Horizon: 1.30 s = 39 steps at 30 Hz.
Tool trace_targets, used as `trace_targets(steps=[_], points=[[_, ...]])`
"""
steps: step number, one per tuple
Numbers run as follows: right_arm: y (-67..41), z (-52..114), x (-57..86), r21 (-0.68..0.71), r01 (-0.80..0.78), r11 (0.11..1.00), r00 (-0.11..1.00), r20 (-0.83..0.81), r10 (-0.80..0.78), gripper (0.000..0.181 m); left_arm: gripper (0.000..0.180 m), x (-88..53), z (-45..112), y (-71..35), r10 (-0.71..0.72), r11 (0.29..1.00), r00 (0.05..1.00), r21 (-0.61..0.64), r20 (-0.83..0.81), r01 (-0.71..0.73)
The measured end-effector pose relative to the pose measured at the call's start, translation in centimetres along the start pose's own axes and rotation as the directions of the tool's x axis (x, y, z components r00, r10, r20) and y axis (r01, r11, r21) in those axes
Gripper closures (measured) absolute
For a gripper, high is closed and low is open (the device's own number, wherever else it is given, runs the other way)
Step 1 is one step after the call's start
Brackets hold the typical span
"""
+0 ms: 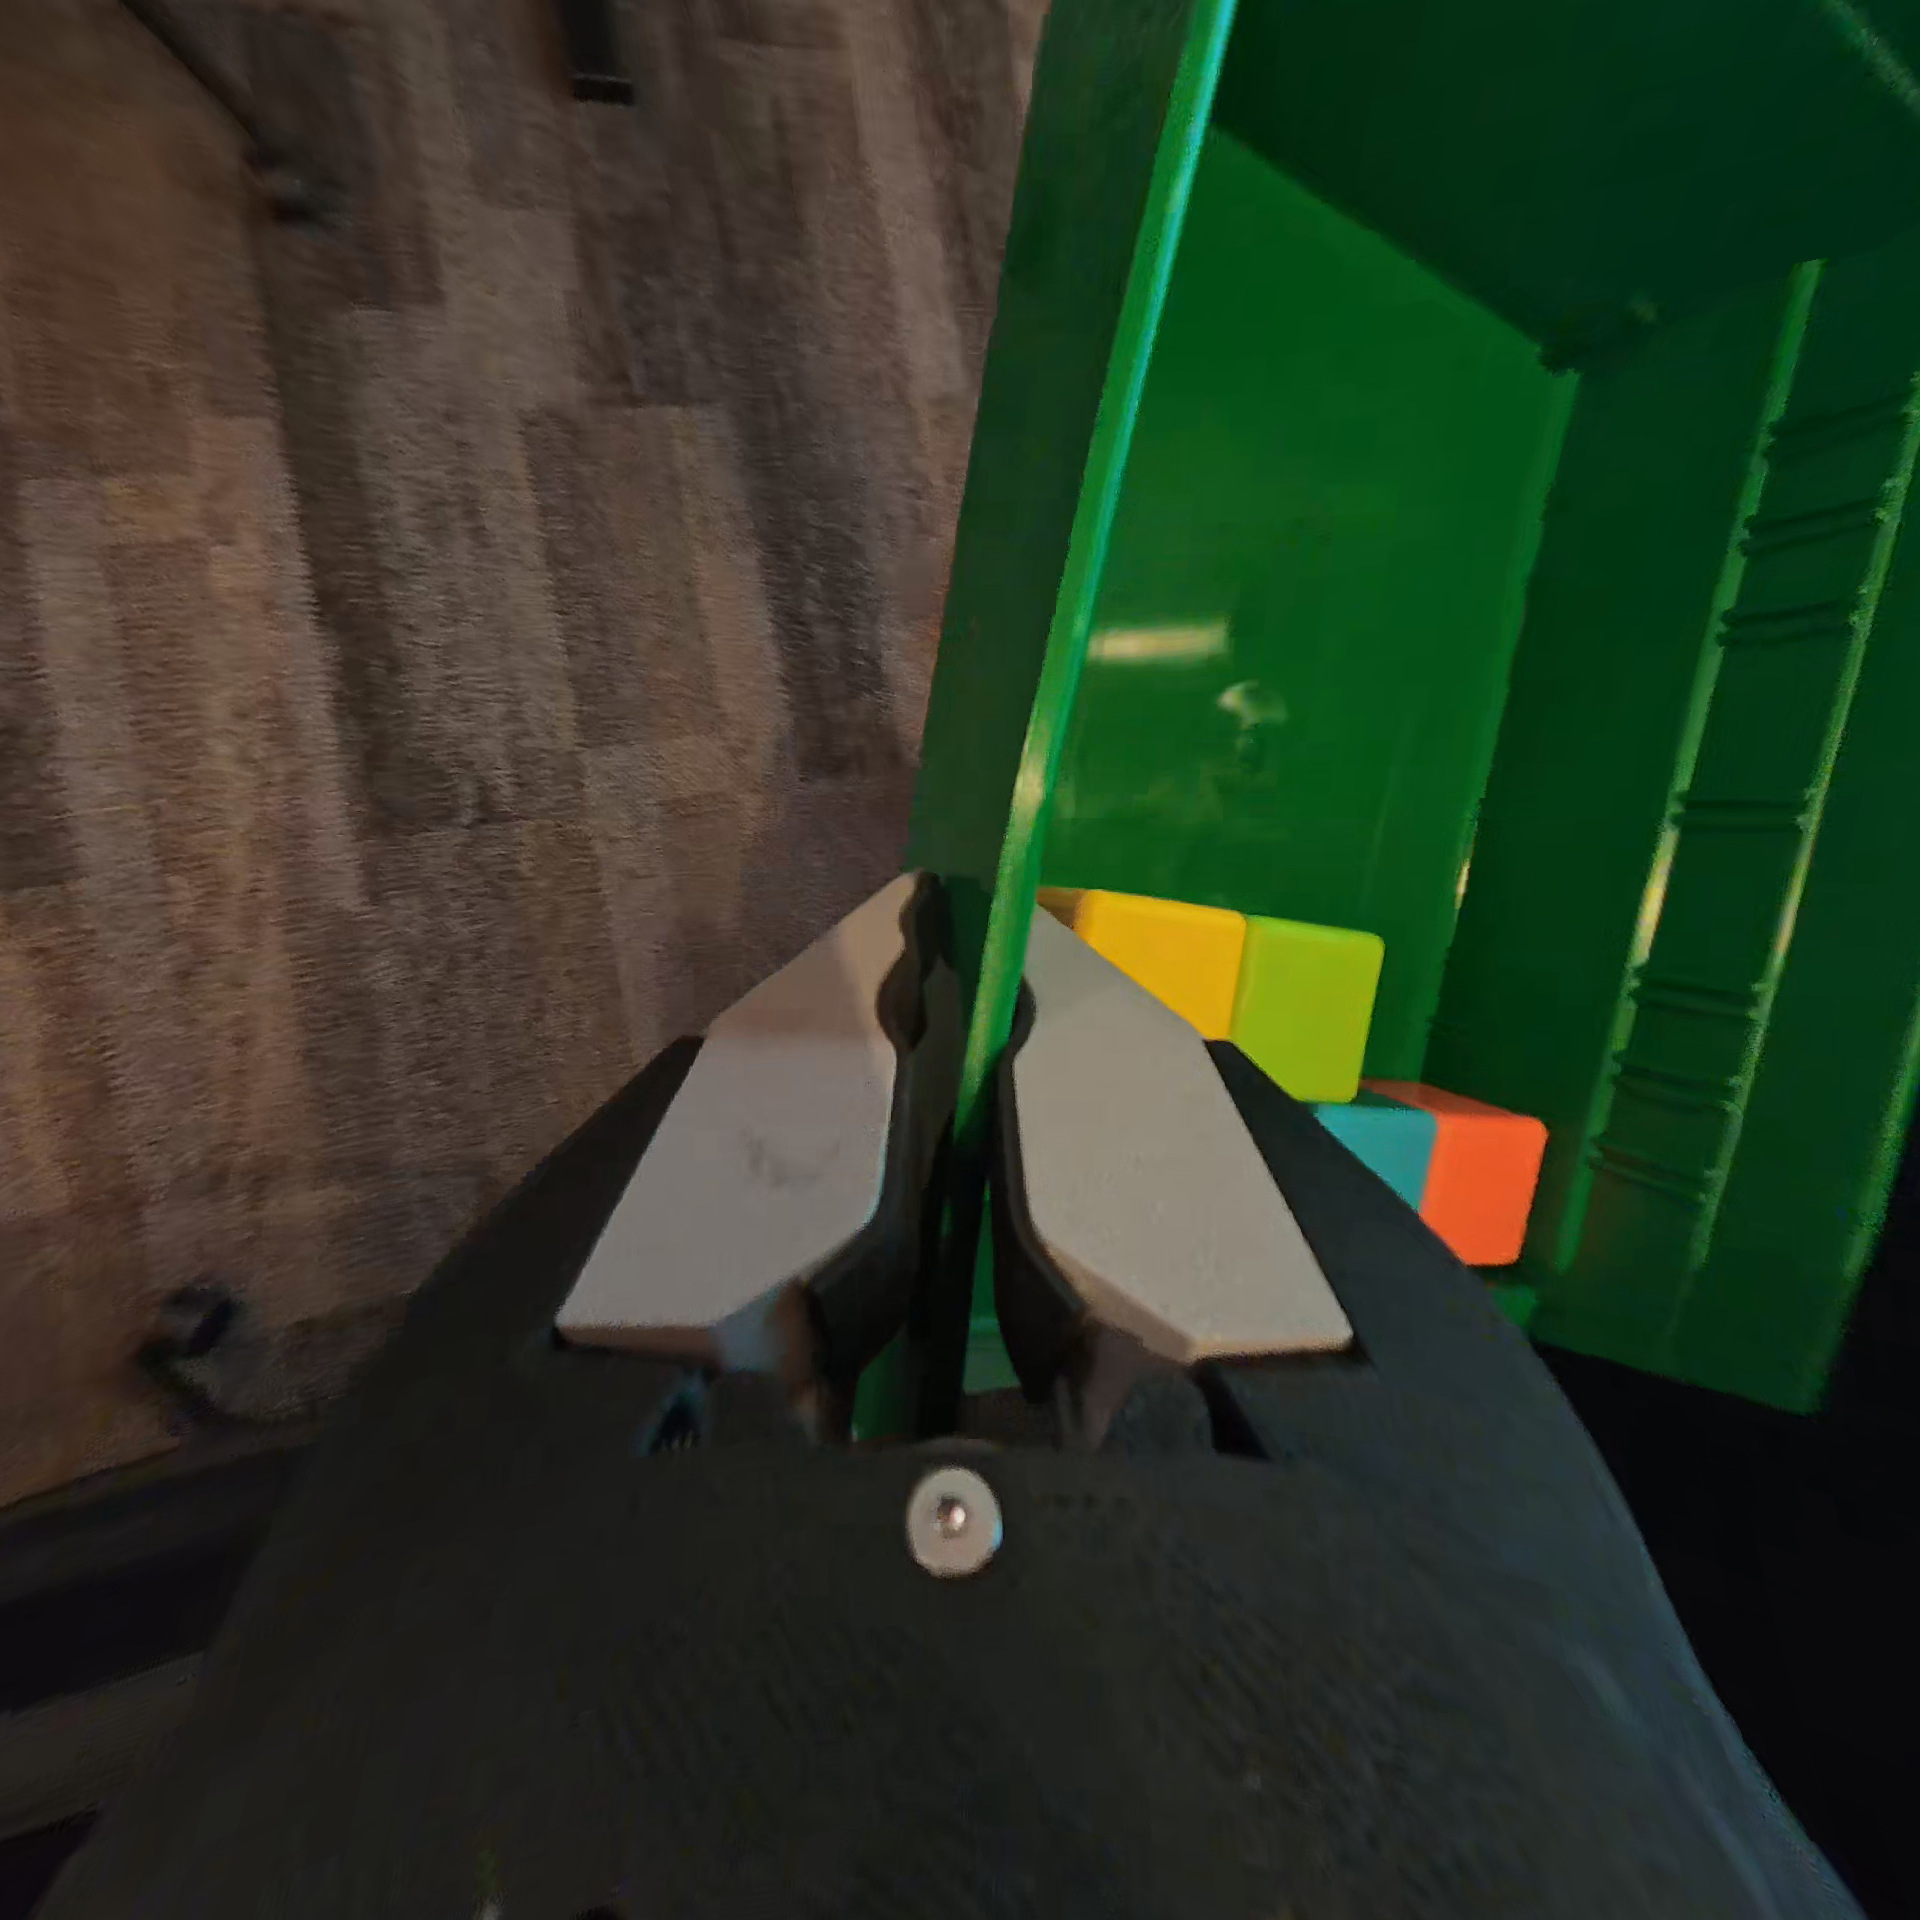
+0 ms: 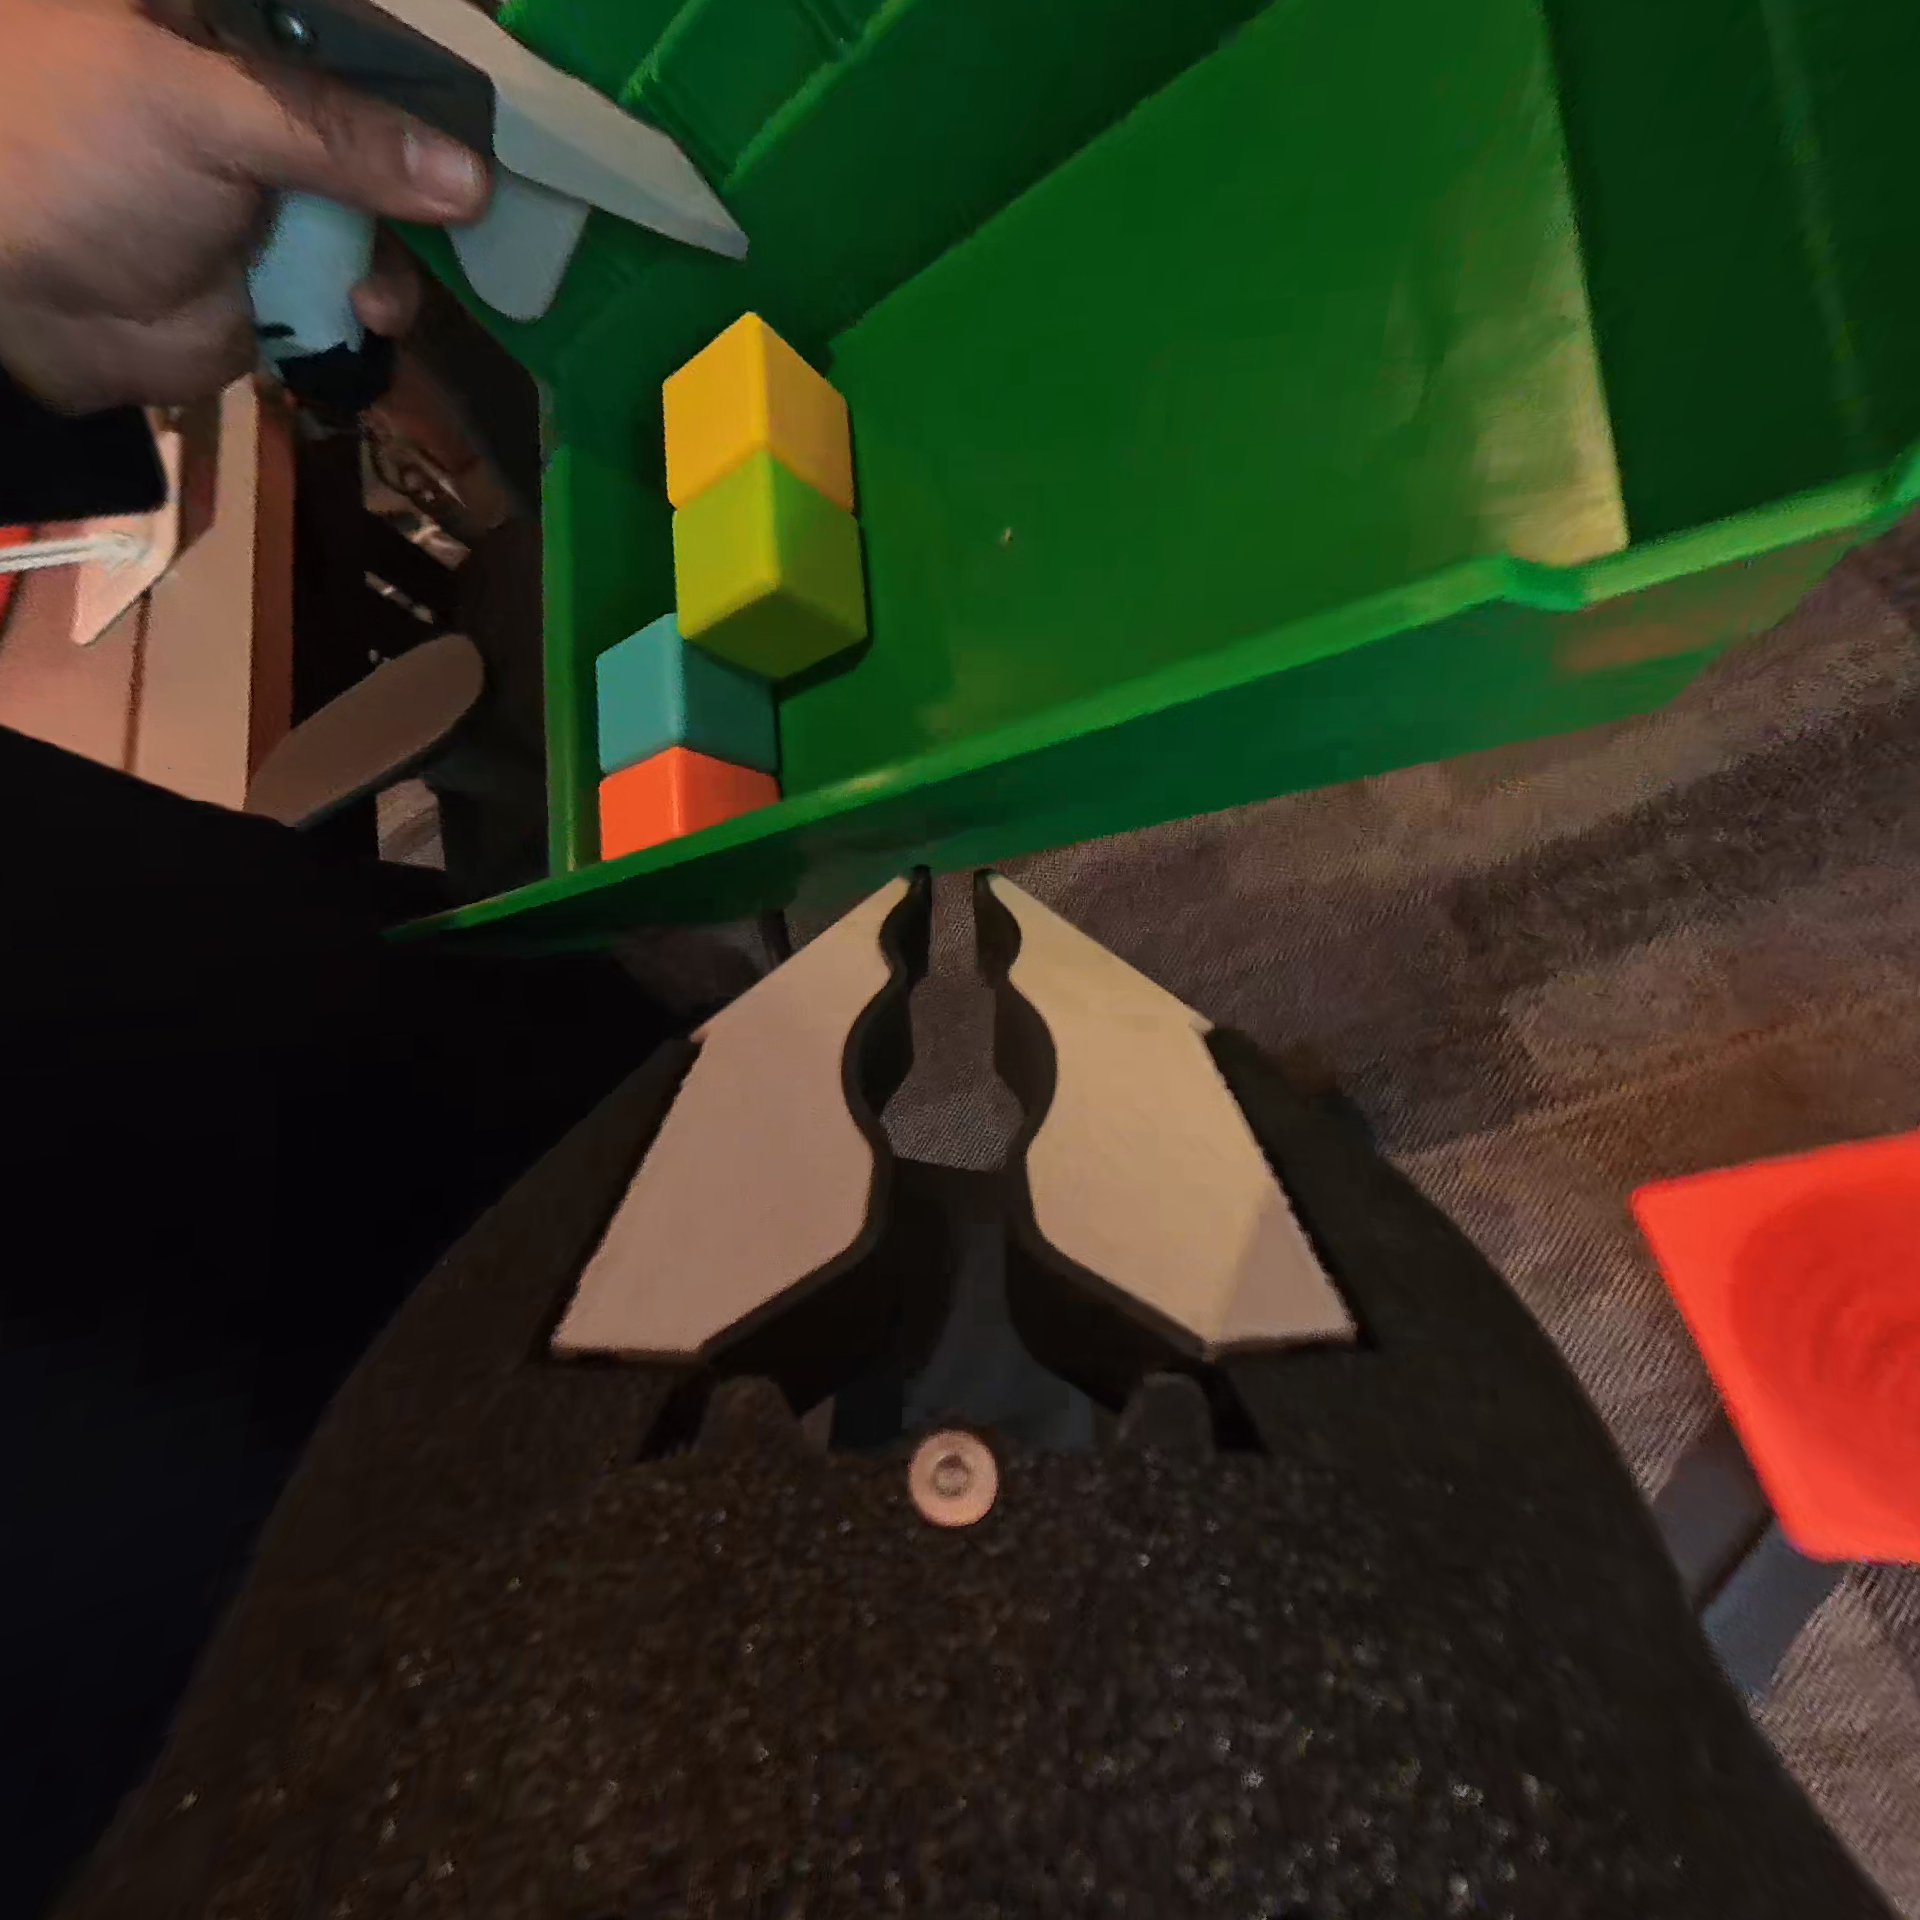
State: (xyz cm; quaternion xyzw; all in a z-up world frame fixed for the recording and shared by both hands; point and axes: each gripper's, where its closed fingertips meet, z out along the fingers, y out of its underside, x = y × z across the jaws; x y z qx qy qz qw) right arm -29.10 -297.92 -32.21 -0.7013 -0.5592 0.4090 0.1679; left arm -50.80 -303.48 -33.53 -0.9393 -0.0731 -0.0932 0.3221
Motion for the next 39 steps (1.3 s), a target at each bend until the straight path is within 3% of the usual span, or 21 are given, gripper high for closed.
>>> trace_targets(steps=[7,14,21,25,39], points=[[-15.9,4.5,11.9,-0.023,0.143,0.989,0.989,0.034,-0.143,0.174,0.175,-12.0,2.6,-9.1,-0.188,0.980,0.978,0.087,0.090,0.180],[-26.4,15.3,19.5,-0.062,0.103,0.993,0.994,0.052,-0.100,0.174,0.176,-26.4,7.1,-15.2,-0.333,0.932,0.942,0.171,0.049,0.321],[-38.1,26.5,23.3,-0.107,0.020,0.994,0.999,0.028,-0.017,0.174,0.175,-43.2,9.4,-22.0,-0.314,0.938,0.949,0.162,0.032,0.305],[-46.1,32.5,25.5,-0.125,0.126,0.984,0.992,-0.011,-0.128,0.165,0.175,-52.5,8.7,-26.8,-0.309,0.937,0.949,0.194,0.068,0.291],[-71.2,59.1,34.3,-0.071,0.381,0.922,0.898,0.264,-0.351,0.166,0.175,-84.9,7.3,-42.9,-0.397,0.912,0.881,0.216,0.258,0.348]])
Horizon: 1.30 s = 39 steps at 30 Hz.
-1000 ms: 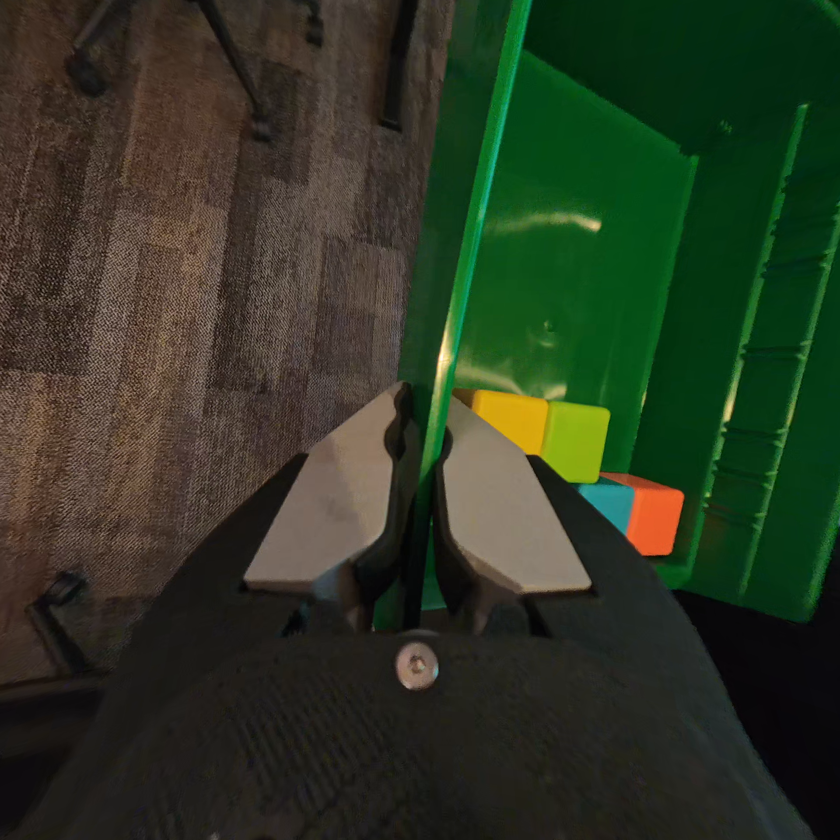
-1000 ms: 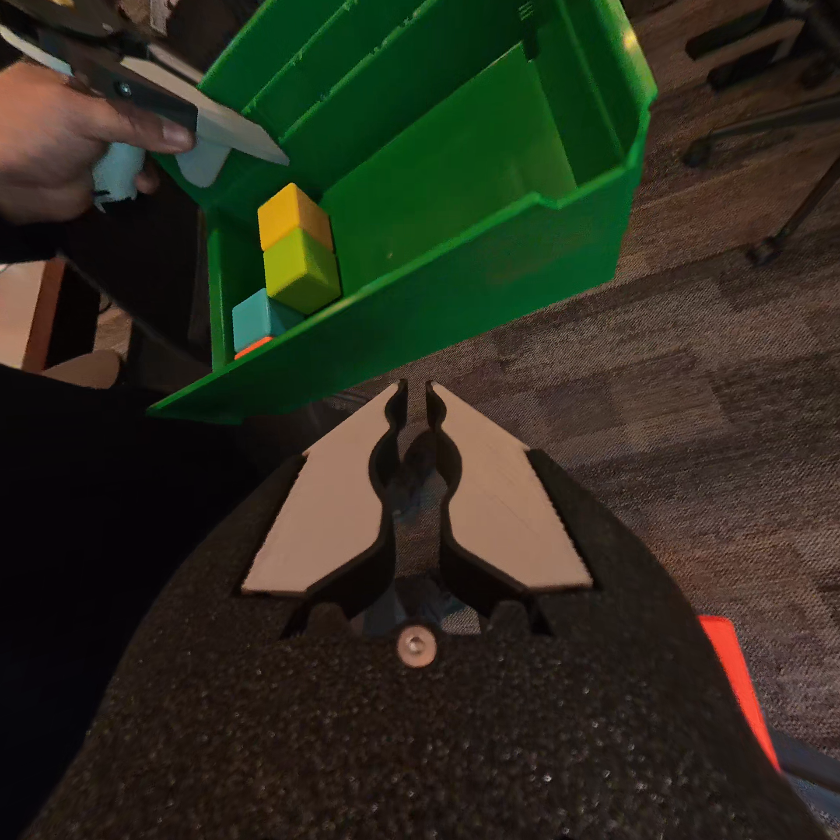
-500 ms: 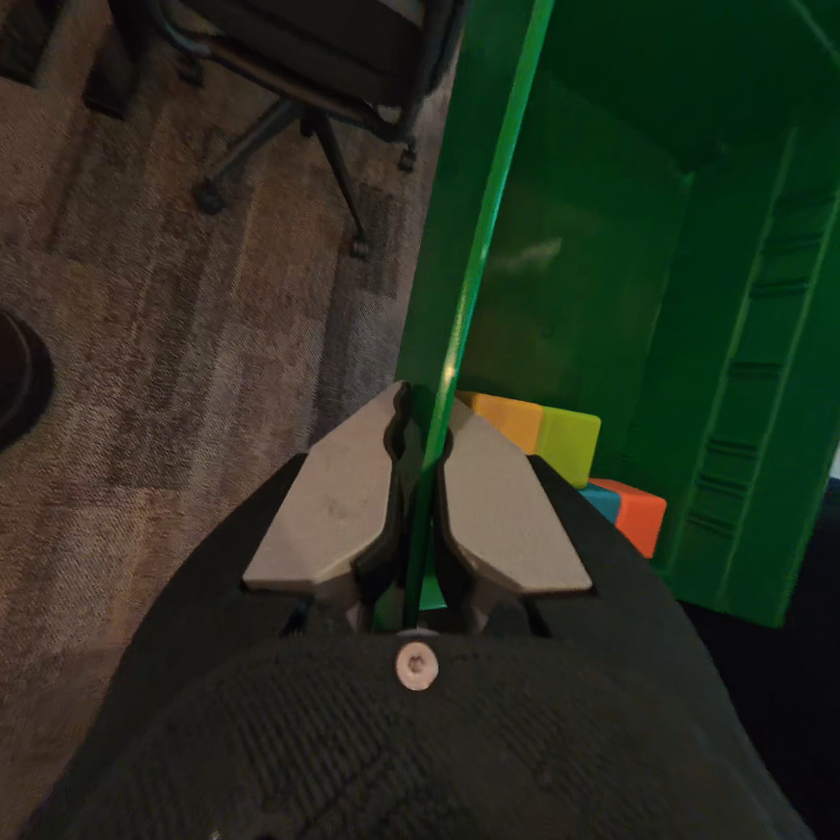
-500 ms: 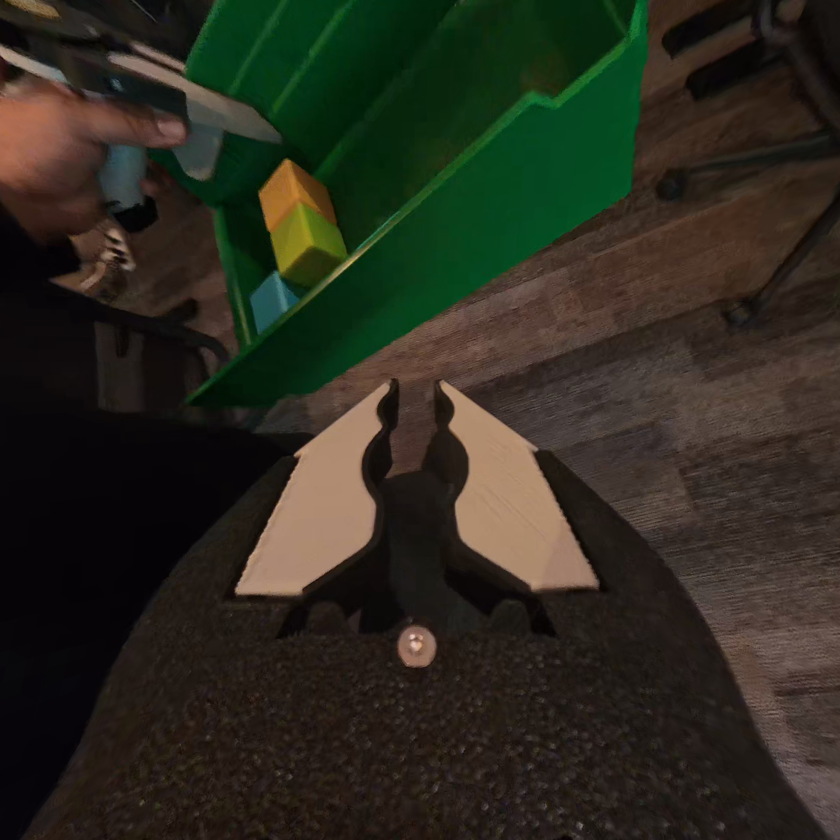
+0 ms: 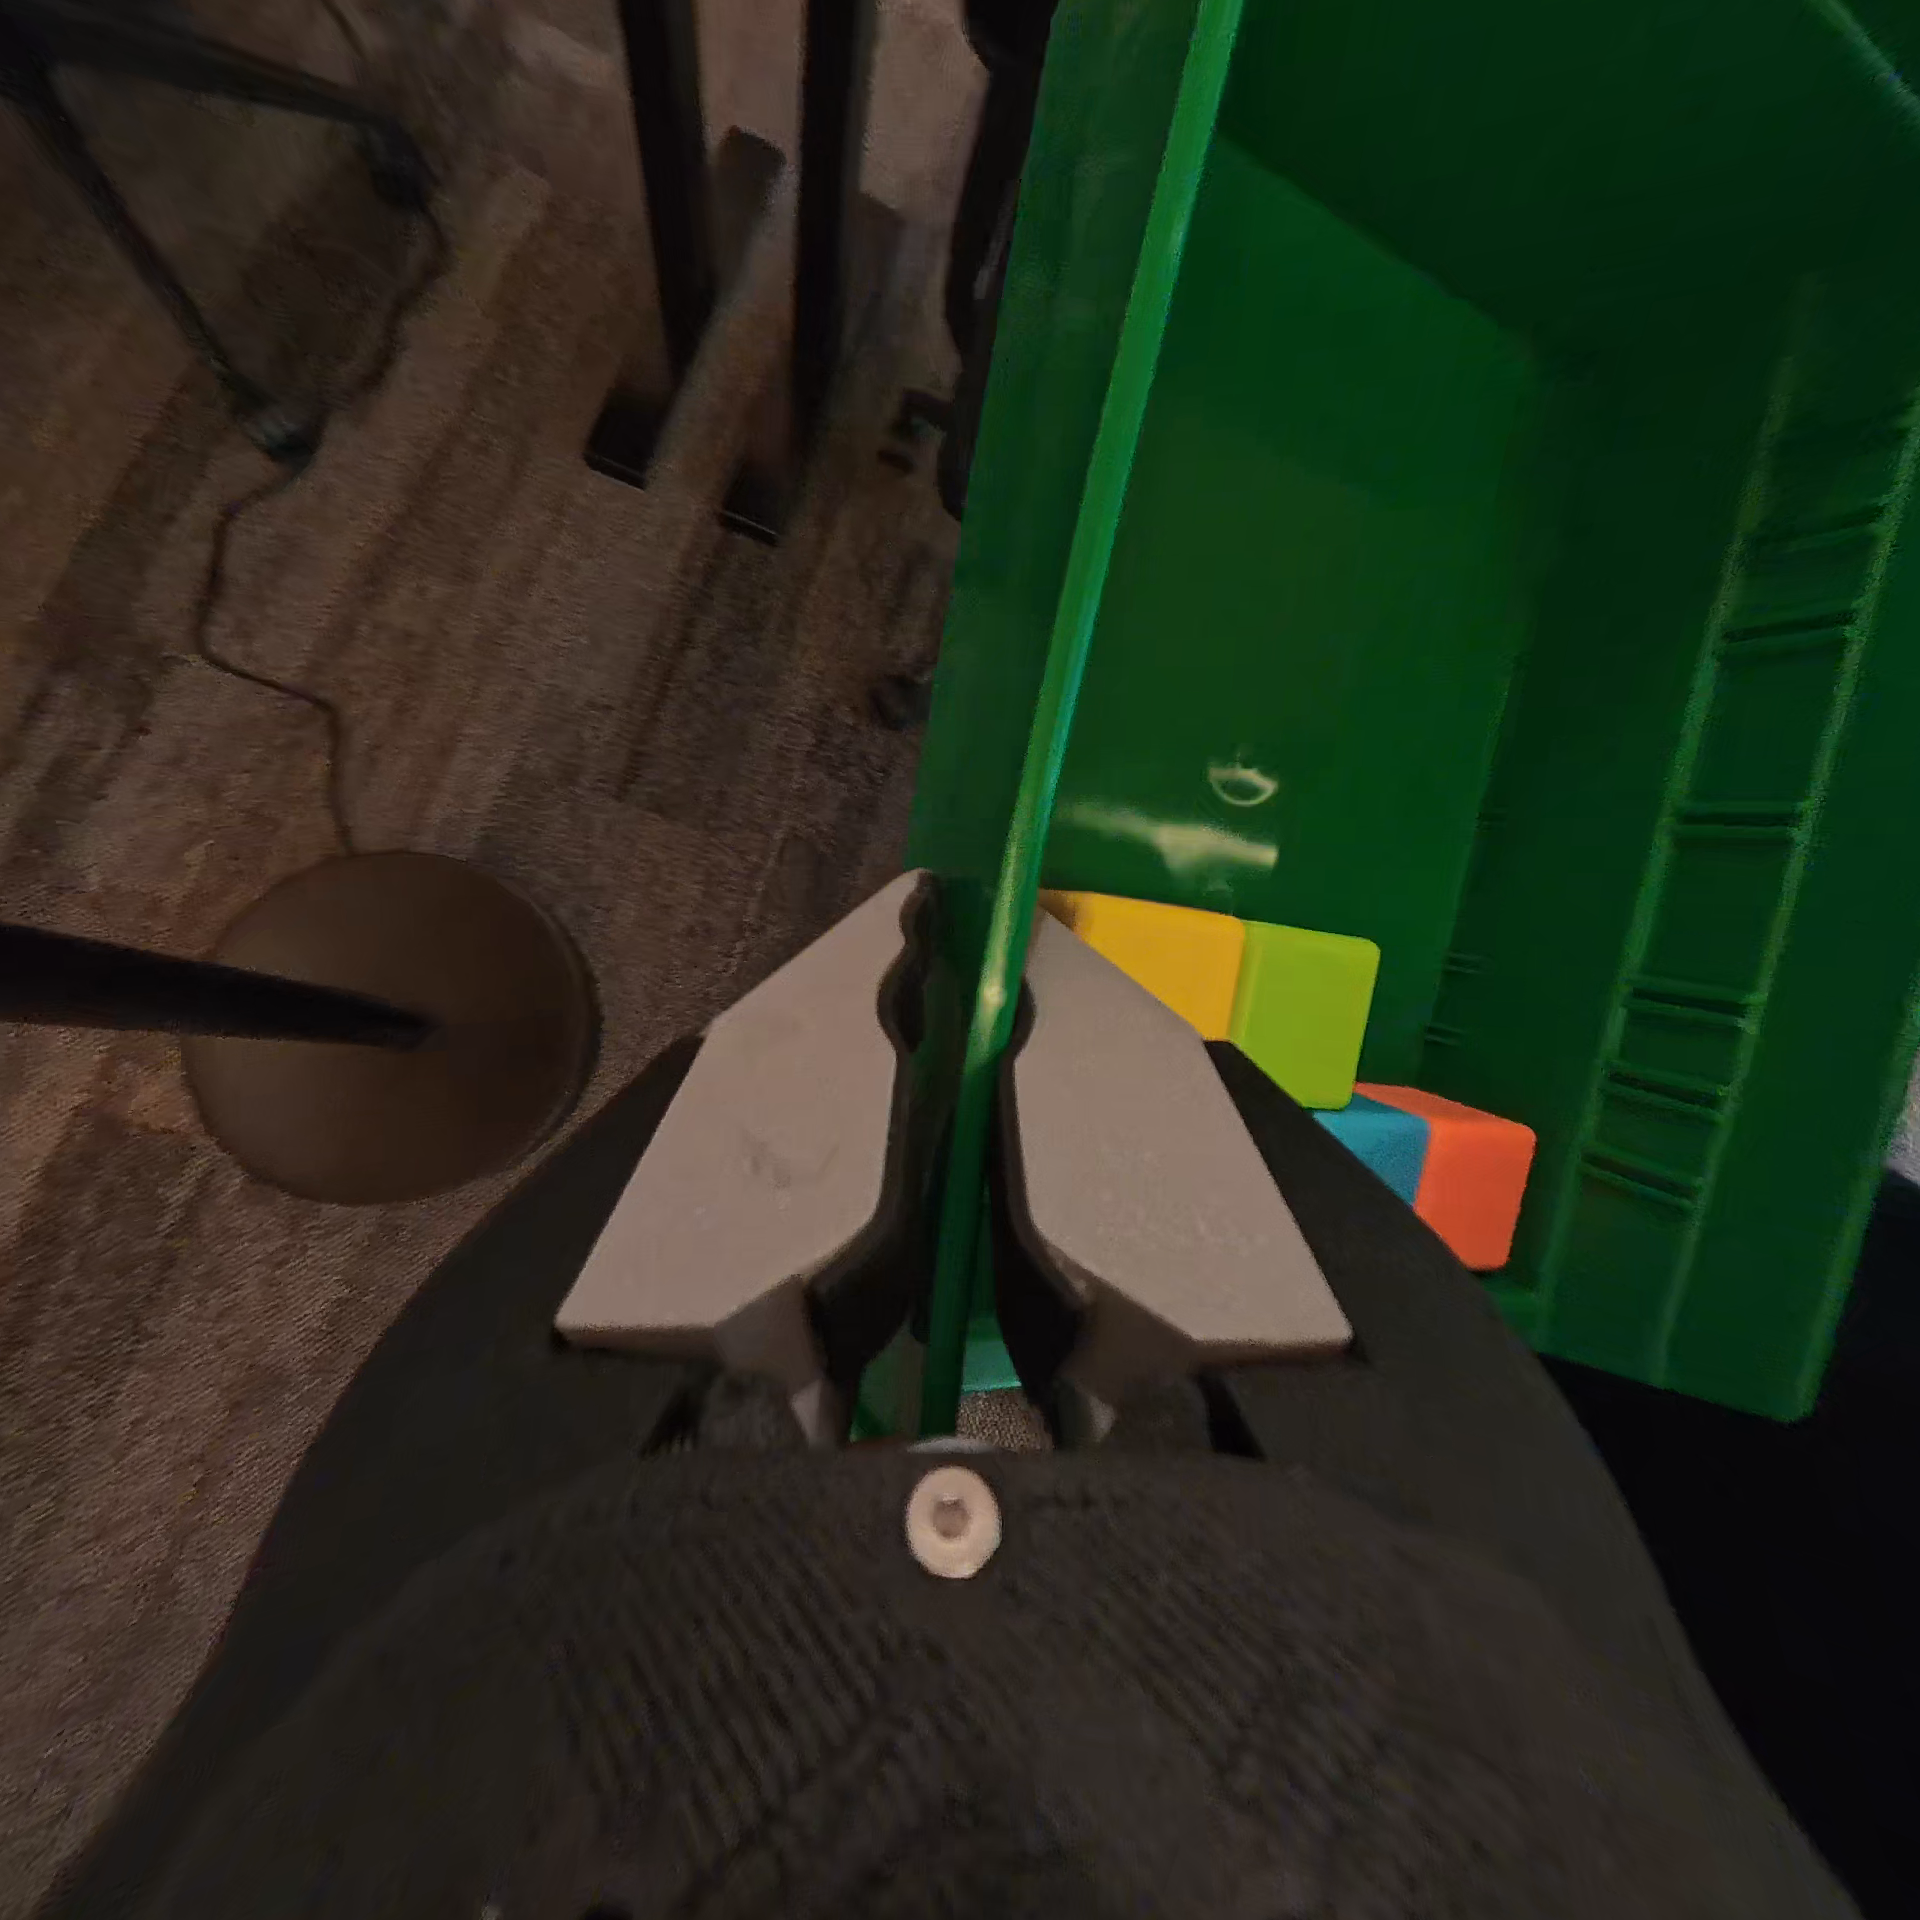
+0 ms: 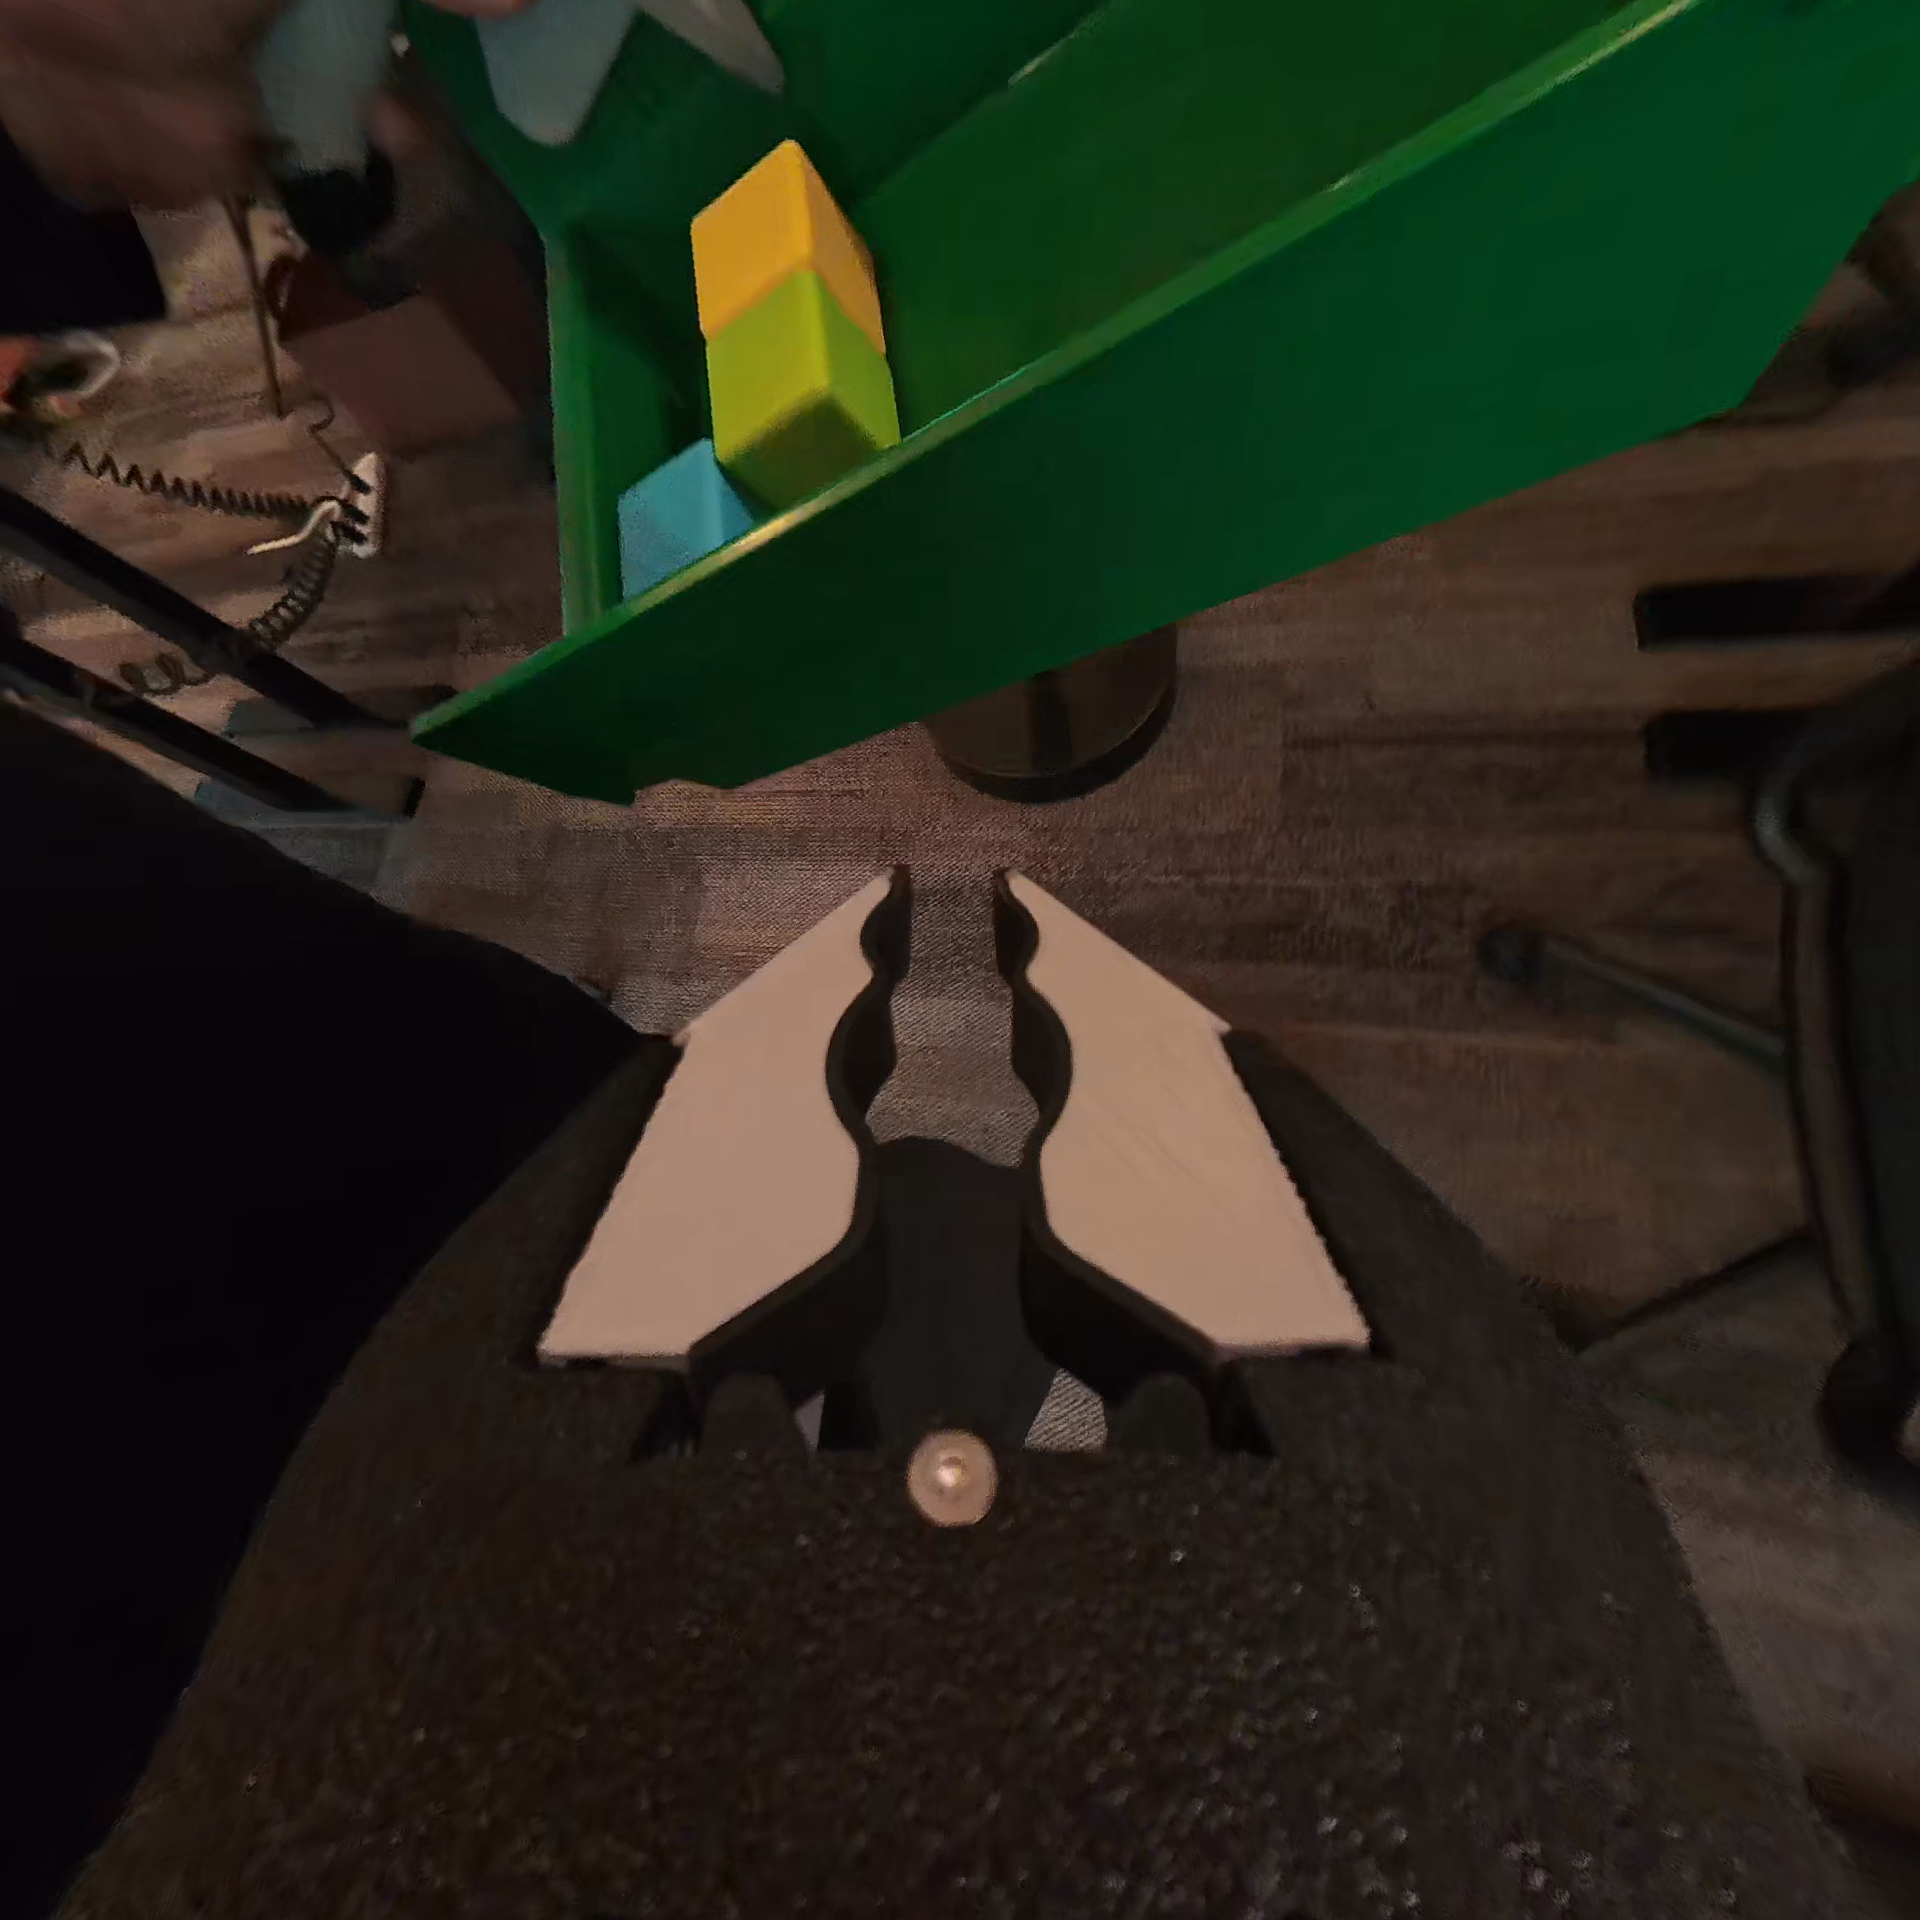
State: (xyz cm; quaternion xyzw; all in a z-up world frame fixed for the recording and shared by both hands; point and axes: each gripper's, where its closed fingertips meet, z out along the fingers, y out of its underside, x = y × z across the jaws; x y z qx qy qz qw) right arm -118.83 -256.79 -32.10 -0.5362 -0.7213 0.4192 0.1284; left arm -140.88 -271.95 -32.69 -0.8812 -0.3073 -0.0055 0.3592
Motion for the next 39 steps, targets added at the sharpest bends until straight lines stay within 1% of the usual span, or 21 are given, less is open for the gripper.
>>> trace_targets(steps=[2,4,9,11,13,15,18,20,24,27,29,31,34,37,39], points=[[-3.4,2.1,3.4,-0.018,-0.004,1.000,0.998,0.059,0.005,0.166,0.175,-2.5,1.1,-4.1,0.004,0.999,0.999,-0.037,0.042,-0.003],[-8.2,2.7,6.4,0.031,0.005,0.999,0.994,0.107,-0.008,0.165,0.175,-4.7,2.3,-8.3,0.033,0.998,0.997,-0.058,0.065,-0.029],[-16.9,2.8,12.9,0.075,0.033,0.997,0.984,0.170,-0.045,0.165,0.174,-10.0,6.1,-18.6,0.024,1.000,0.993,-0.014,0.118,-0.023],[-19.9,2.3,14.3,0.098,0.045,0.994,0.978,0.197,-0.064,0.165,0.174,-11.7,8.1,-22.4,0.009,1.000,0.995,0.006,0.101,-0.010],[-22.4,2.0,15.8,0.113,0.072,0.991,0.979,0.184,-0.092,0.164,0.174,-13.1,10.3,-26.5,0.009,0.999,0.997,0.033,0.073,-0.011],[-24.5,2.2,17.4,0.115,0.083,0.990,0.982,0.160,-0.101,0.164,0.174,-14.1,13.3,-30.5,0.025,0.999,0.999,0.038,0.036,-0.026],[-27.6,3.0,19.8,0.120,0.054,0.991,0.990,0.126,-0.069,0.160,0.174,-14.8,18.6,-35.4,0.035,0.999,0.998,0.020,-0.054,-0.034],[-30.1,3.5,21.5,0.140,0.037,0.989,0.995,0.088,-0.050,0.157,0.174,-15.1,22.3,-38.4,0.068,0.998,0.992,0.011,-0.105,-0.067],[-34.5,4.8,26.1,0.150,0.038,0.988,0.997,-0.070,-0.027,0.147,0.174,-15.6,29.7,-43.8,0.152,0.987,0.964,-0.022,-0.216,-0.160],[-37.3,6.4,30.9,0.144,-0.034,0.989,0.972,-0.224,0.066,0.146,0.173,-16.3,33.8,-46.2,0.193,0.973,0.933,-0.062,-0.302,-0.222],[-38.7,8.0,33.6,0.133,-0.127,0.983,0.949,-0.273,0.159,0.145,0.172,-16.9,35.9,-47.1,0.227,0.958,0.915,-0.091,-0.334,-0.271],[-39.9,9.6,35.5,0.105,-0.172,0.980,0.931,-0.308,0.196,0.144,0.171,-17.3,37.6,-47.6,0.247,0.945,0.892,-0.109,-0.379,-0.309],[-40.1,11.9,38.3,0.000,-0.204,0.979,0.903,-0.387,0.188,0.145,0.170,-17.8,39.6,-47.8,0.304,0.915,0.850,-0.117,-0.429,-0.386],[-40.4,14.6,39.7,-0.068,-0.243,0.968,0.898,-0.394,0.197,0.145,0.171,-18.6,40.7,-47.6,0.312,0.903,0.829,-0.126,-0.464,-0.410],[-40.9,16.2,40.5,-0.110,-0.240,0.964,0.903,-0.391,0.180,0.145,0.171,-18.9,40.9,-47.5,0.309,0.901,0.819,-0.127,-0.483,-0.415]])
